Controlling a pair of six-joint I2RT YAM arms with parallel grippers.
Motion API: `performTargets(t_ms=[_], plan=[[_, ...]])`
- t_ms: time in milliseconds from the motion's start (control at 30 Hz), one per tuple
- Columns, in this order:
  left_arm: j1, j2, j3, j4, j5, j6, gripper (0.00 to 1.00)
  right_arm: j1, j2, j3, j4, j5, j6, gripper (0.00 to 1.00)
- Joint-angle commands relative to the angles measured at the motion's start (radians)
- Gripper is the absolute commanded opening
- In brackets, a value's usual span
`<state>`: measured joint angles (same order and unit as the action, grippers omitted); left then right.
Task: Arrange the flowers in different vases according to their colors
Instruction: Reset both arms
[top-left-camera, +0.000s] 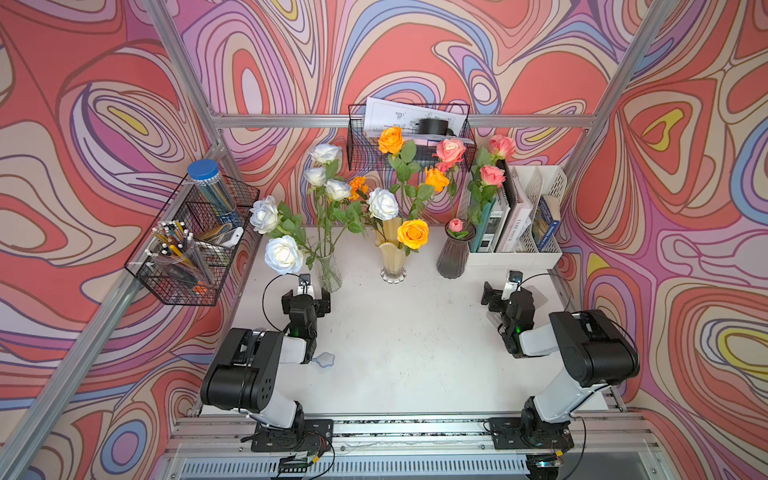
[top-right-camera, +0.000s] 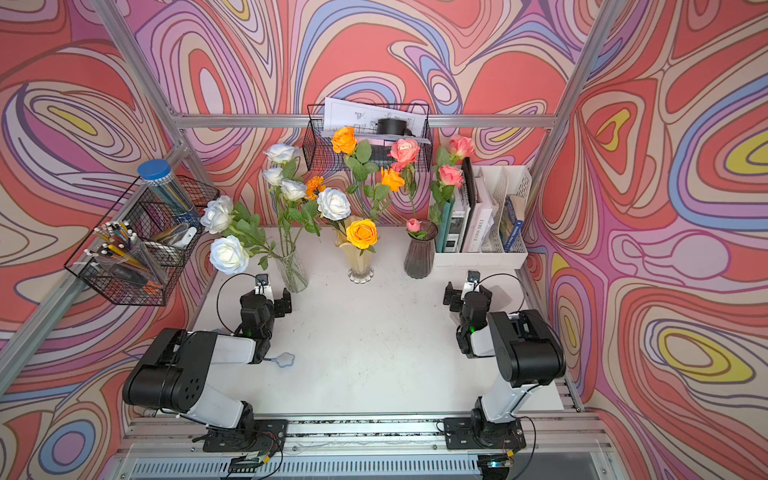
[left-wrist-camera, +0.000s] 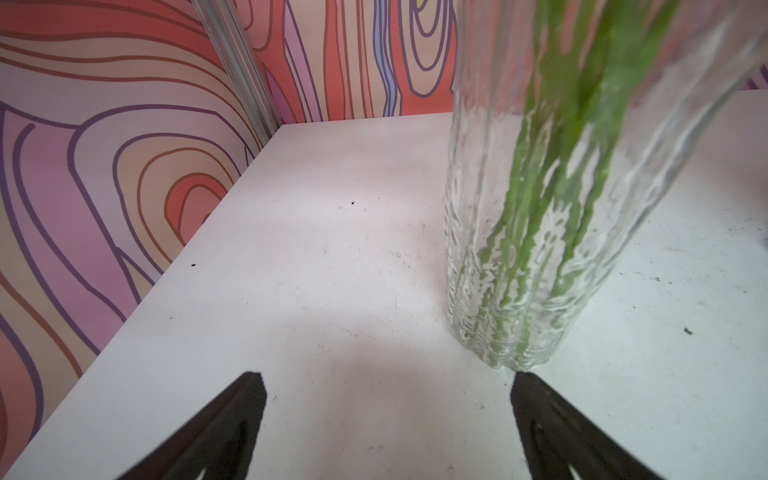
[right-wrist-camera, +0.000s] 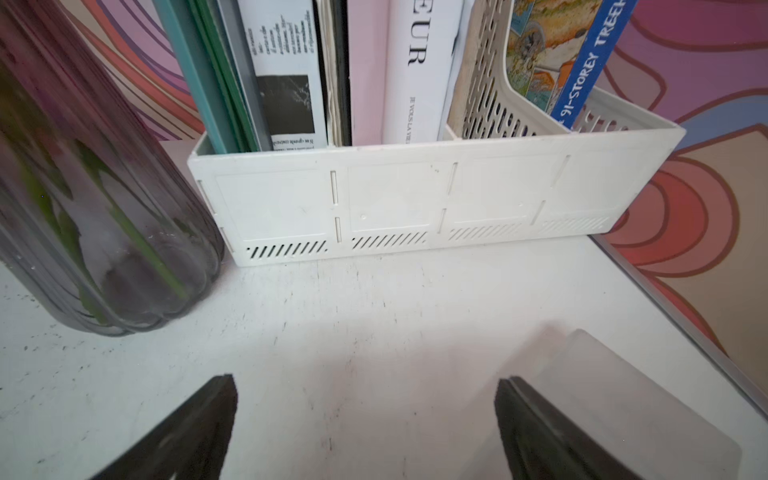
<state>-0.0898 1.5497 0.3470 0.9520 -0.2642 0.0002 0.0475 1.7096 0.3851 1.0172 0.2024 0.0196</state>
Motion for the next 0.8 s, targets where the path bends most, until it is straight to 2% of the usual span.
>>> performTargets(t_ms=[0,767], plan=[[0.009,-0.003,0.008,-0.009,0.001,-0.008,0.98,0.011,-0.005,0.05,0.02,0.054,-0.005,0.98],[0.008,-0.002,0.009,-0.009,-0.001,-0.011,0.99,0.008,-0.005,0.06,-0.002,0.064,0.007,0.98]])
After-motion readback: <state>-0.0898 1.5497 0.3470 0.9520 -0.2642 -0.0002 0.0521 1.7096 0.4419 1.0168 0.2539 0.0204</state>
